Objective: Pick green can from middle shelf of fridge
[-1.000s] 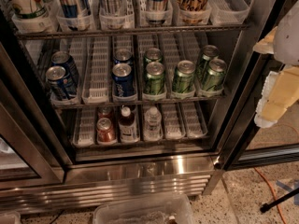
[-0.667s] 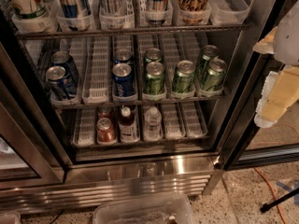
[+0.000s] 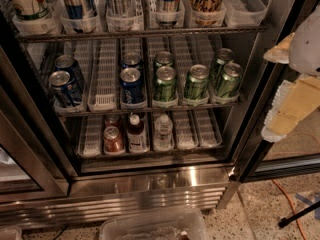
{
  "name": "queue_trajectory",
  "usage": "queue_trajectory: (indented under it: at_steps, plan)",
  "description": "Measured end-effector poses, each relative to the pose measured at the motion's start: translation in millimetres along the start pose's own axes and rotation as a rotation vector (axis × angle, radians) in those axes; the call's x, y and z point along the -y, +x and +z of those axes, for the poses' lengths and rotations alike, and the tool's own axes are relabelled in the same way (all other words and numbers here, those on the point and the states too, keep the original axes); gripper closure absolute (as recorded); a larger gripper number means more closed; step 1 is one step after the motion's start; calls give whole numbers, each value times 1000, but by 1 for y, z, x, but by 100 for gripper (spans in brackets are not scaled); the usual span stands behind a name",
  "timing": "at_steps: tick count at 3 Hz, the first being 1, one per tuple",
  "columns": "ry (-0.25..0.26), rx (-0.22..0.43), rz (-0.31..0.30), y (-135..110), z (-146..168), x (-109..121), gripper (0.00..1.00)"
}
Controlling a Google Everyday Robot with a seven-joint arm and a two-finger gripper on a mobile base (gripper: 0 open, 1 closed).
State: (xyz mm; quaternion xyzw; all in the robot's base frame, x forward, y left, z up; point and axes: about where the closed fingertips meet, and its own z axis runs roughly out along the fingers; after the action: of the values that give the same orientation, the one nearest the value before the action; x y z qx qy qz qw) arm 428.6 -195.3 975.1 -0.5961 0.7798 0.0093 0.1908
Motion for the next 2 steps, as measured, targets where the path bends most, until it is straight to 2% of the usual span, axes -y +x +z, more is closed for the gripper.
queue_trajectory:
  at_steps: [1, 2]
  plan:
    - [-36, 111, 40, -19, 2, -18, 0]
    - [-101, 277, 76, -46, 12, -36, 0]
